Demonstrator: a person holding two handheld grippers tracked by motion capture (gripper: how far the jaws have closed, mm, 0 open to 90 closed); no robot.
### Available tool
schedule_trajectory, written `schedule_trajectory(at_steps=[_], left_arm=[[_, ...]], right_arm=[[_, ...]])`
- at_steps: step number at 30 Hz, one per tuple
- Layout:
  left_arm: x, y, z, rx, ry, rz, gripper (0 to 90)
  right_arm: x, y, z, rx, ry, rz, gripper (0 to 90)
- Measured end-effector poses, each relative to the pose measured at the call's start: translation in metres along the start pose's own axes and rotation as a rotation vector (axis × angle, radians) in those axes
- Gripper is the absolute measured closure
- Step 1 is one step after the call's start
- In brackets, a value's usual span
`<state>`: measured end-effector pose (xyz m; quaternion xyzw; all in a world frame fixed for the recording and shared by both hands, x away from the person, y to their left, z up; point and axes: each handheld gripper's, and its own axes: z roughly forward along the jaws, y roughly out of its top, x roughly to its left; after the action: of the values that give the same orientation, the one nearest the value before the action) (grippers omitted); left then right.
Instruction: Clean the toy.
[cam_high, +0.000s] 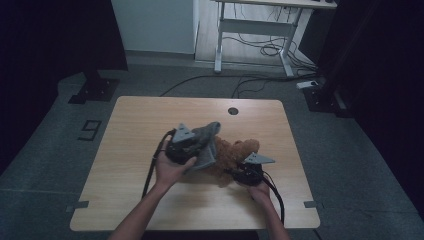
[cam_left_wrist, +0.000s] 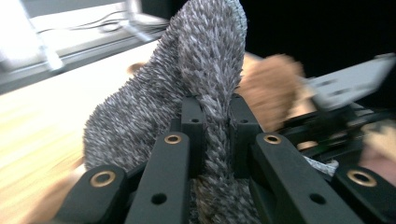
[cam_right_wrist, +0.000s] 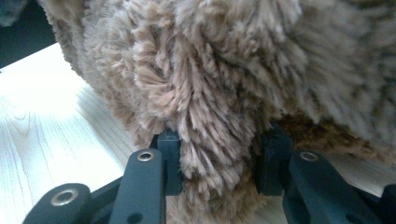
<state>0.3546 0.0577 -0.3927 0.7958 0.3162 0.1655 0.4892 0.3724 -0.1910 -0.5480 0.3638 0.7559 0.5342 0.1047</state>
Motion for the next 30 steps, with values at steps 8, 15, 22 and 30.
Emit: schedule_trajectory(at_steps=[8,15,22,30], left_arm=[[-0.032,0.006,0.084,0.187,-0.062,0.049,79.7],[-0.025,-0.008,0.090,0.207,-0.017,0.055,80.0],[0.001,-0.017,0.064,0.184,0.030,0.009,80.1],[0.034,-0.035,0.031,0.177,0.141,-0.011,80.2]], right_arm=[[-0.001,0.000,-0.001,0.007,0.001,0.000,61.7],[-0.001,-0.001,0.000,0.010,-0.003,0.001,61.9],[0.001,0.000,0.000,0.008,-0.003,-0.012,62.1],[0.000,-0.001,0.000,0.007,-0.004,-0.011,62.1]])
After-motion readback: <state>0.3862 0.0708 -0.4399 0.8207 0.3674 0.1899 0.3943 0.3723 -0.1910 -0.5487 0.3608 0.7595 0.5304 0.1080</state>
